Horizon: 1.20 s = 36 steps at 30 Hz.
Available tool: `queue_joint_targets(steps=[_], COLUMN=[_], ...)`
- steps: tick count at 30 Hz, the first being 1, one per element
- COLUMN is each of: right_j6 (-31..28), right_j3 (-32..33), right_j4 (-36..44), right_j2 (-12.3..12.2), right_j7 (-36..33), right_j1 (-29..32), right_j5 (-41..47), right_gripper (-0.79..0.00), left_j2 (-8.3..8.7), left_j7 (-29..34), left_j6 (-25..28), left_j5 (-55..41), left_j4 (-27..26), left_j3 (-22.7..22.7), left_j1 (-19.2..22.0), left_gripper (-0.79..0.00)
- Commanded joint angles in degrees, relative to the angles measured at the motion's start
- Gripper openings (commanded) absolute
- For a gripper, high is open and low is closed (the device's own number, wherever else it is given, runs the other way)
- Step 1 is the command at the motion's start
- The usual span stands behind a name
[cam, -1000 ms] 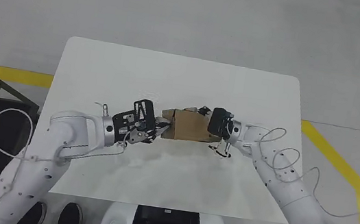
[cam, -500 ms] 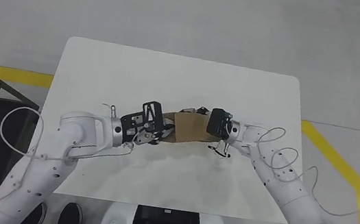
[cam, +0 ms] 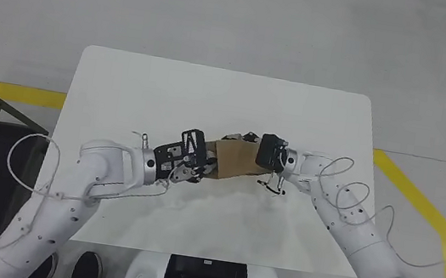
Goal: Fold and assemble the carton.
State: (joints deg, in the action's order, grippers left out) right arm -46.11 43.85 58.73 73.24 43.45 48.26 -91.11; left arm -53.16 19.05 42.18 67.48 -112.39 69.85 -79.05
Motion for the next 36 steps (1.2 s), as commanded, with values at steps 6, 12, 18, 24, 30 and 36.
queue_joint_targets(steps=[6,12,18,24,30,36], right_j6=[-0.1,0.0,0.2,1.8,1.5,-1.6], right_j3=[0.4,0.4,0.5,1.8,4.2,7.1], right_j4=[-0.3,-0.3,-0.8,-0.6,2.4,7.6], right_j2=[-0.1,-0.1,-0.1,-0.4,-1.0,-1.1], right_j7=[0.2,0.0,-0.1,-3.2,-13.7,-33.0], right_j1=[0.1,0.1,0.0,-0.1,-0.4,-3.1], right_j5=[0.2,0.2,0.3,0.1,1.9,7.9], right_gripper=[-0.785,-0.785,-0.785,-0.785,-0.785,-0.785], left_j2=[0.49,1.12,1.54,2.13,2.56,2.62], left_j7=[-0.9,-1.3,-2.6,-5.8,-8.5,-9.9], left_j6=[0.4,1.2,1.8,3.3,3.9,4.2], left_j5=[-1.1,-1.9,-2.2,-2.4,-4.3,-6.8], left_j4=[-1.4,-3.1,-4.2,-5.1,-3.8,-2.7], left_j3=[3.9,8.7,12.5,19.4,28.2,32.5], left_j1=[-1.1,-3.8,-6.3,-10.1,-14.9,-17.8], left_gripper=[-0.785,-0.785,-0.785,-0.720,-0.677,0.000])
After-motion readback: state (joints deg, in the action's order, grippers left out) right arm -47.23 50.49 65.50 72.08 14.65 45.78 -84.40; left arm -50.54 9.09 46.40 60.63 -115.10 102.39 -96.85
